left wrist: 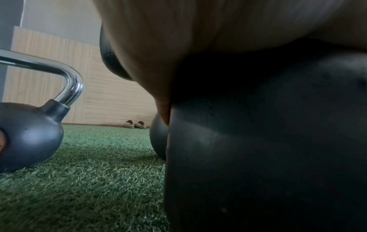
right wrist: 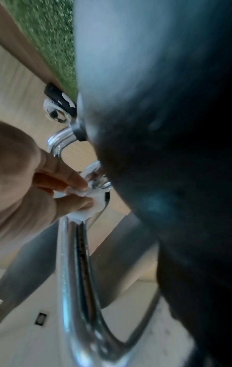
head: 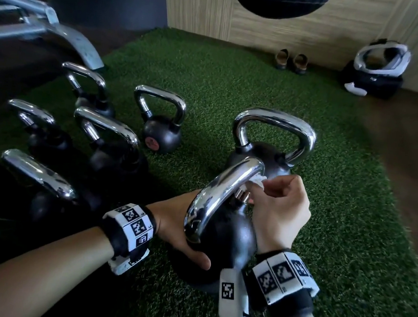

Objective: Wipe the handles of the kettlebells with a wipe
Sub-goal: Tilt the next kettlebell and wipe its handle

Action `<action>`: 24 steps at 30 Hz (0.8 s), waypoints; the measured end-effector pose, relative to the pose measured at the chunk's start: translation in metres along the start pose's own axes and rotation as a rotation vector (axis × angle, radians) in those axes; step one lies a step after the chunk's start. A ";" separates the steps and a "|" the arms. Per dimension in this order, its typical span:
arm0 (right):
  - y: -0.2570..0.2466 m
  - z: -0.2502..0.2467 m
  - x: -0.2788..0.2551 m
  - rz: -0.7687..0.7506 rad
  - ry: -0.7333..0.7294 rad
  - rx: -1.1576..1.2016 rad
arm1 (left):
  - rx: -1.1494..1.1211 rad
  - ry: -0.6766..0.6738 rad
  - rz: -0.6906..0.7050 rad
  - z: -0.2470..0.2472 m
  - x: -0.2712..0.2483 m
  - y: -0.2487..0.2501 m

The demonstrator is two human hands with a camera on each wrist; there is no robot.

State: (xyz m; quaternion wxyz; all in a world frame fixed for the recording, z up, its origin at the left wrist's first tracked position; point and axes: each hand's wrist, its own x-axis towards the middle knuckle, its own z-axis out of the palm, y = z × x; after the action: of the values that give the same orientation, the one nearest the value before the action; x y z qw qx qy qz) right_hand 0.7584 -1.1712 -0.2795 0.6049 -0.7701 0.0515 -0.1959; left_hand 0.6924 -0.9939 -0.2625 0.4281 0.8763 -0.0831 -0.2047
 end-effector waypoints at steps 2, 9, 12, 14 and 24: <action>0.001 0.001 0.003 0.029 -0.031 -0.085 | -0.001 0.006 0.017 0.001 0.001 -0.003; -0.001 0.009 0.003 0.033 -0.172 -0.220 | -0.032 0.039 0.097 0.001 0.000 -0.012; 0.000 0.009 -0.002 0.044 -0.221 -0.256 | -0.008 0.039 0.107 0.003 -0.001 -0.019; 0.002 0.007 -0.006 0.034 -0.252 -0.276 | 0.040 0.023 0.116 0.005 -0.002 -0.026; 0.057 -0.036 -0.006 0.133 -0.330 -0.134 | 0.127 0.058 0.197 0.011 -0.006 -0.050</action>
State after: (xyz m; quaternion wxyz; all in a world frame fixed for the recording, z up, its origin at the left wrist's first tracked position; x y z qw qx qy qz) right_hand 0.7487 -1.2170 -0.3282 0.5642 -0.8252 0.0151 -0.0227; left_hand 0.6807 -0.9685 -0.3061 0.3920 0.8949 -0.1689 -0.1304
